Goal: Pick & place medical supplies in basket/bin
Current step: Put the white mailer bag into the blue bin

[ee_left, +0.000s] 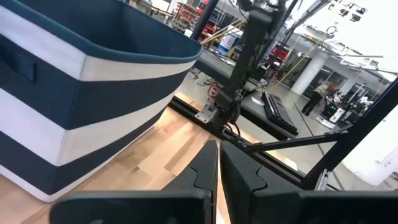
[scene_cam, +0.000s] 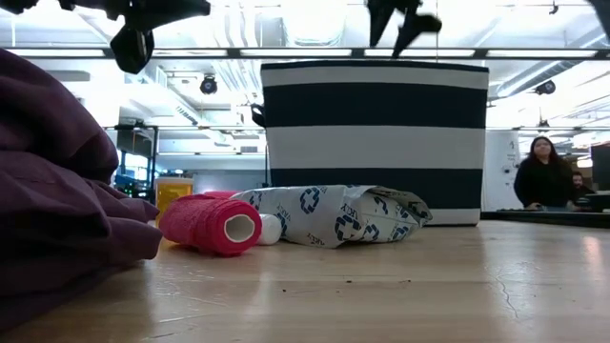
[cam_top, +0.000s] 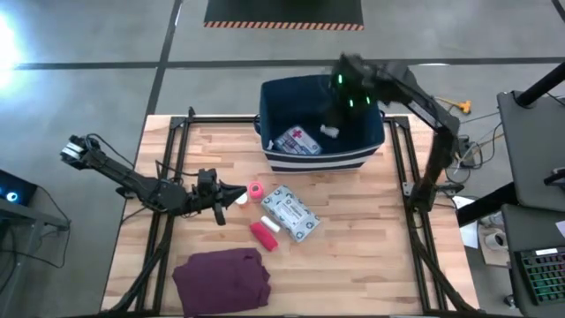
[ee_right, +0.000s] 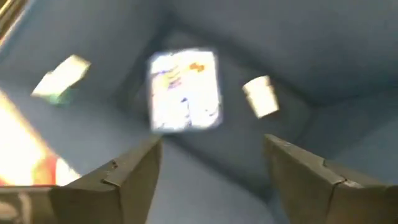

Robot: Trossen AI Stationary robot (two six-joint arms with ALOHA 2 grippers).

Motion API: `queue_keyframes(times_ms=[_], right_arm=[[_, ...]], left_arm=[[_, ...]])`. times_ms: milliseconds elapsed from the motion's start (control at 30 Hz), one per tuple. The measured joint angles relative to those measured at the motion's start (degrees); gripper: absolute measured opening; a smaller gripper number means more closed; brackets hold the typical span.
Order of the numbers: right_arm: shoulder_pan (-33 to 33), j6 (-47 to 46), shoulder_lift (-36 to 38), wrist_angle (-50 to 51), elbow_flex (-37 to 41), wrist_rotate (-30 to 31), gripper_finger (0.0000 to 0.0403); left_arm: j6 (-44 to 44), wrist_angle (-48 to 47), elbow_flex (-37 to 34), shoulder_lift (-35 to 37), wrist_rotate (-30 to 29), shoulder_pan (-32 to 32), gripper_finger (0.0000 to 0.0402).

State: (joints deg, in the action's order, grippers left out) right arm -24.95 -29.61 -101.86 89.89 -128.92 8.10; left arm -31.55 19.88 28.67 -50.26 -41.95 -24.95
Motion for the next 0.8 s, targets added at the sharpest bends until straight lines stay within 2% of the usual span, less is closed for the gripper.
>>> queue_keyframes(times_ms=[167, 333, 433, 533, 667, 800], right_arm=[[12.4, -2.09, 4.51, 0.02, 7.26, 4.92, 0.0209], [22.78, -8.95, 8.12, -0.41, 19.3, 4.94, 0.0162], [27.34, -14.5, 9.89, -2.77, 28.03, 4.98, 0.0124], [30.38, -19.53, 11.24, -10.13, 37.25, 4.53, 0.0077], [32.23, -22.94, 12.59, -24.23, 48.28, 0.64, 0.0019], [32.48, -29.47, 12.78, -37.56, 57.57, 0.27, 0.0009]], left_arm=[[-0.02, -2.18, 0.0, 0.0, 0.05, 1.0, 0.0], [-2.03, -4.44, 0.09, -0.85, 6.51, 2.29, 0.0], [-3.04, -4.83, 0.13, -3.04, 7.67, 2.97, 0.0], [-5.19, -4.75, 0.13, -6.17, 9.43, 3.66, 0.0], [-12.11, -4.77, 0.28, -11.88, 16.65, 4.83, 0.0], [-19.32, -4.74, 0.29, -17.82, 18.01, 4.78, 0.0]])
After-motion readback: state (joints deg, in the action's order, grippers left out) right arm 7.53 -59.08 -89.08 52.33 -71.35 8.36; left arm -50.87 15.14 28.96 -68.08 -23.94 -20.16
